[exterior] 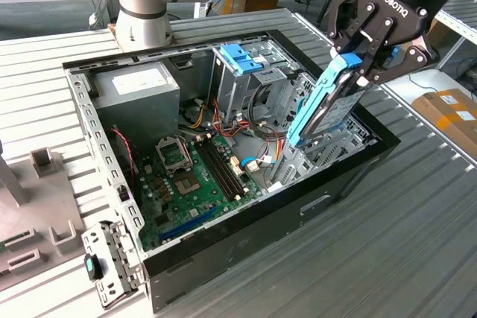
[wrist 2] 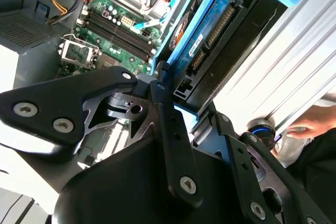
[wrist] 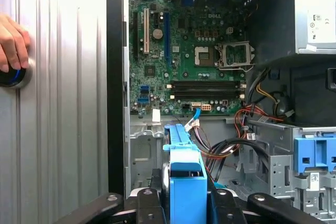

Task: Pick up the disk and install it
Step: 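Pick up the disk, then insert the disk into the insertion slot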

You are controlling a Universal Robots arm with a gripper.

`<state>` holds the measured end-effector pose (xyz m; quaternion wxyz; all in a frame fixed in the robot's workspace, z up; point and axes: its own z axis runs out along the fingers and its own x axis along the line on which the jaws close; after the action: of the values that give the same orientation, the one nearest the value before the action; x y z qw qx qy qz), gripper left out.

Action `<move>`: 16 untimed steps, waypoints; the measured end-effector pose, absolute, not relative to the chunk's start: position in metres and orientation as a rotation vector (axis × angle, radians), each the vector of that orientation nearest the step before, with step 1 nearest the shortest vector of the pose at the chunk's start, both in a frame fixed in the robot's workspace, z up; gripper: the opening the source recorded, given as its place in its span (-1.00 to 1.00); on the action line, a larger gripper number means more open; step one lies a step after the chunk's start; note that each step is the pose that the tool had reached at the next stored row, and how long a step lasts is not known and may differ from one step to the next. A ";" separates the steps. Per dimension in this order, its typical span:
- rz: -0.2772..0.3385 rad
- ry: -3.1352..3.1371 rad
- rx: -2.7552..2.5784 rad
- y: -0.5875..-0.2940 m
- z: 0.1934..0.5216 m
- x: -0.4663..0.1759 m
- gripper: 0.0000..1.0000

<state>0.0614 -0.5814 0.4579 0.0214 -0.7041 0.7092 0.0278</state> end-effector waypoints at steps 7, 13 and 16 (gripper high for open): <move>0.086 2.198 -2.182 -0.583 0.457 0.067 -0.25; 0.086 2.198 -2.182 -0.583 0.457 0.068 -0.25; 0.086 2.198 -2.182 -0.583 0.457 0.068 -0.25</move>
<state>0.0678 -0.5831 0.4574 0.0215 -0.7041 0.7092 0.0278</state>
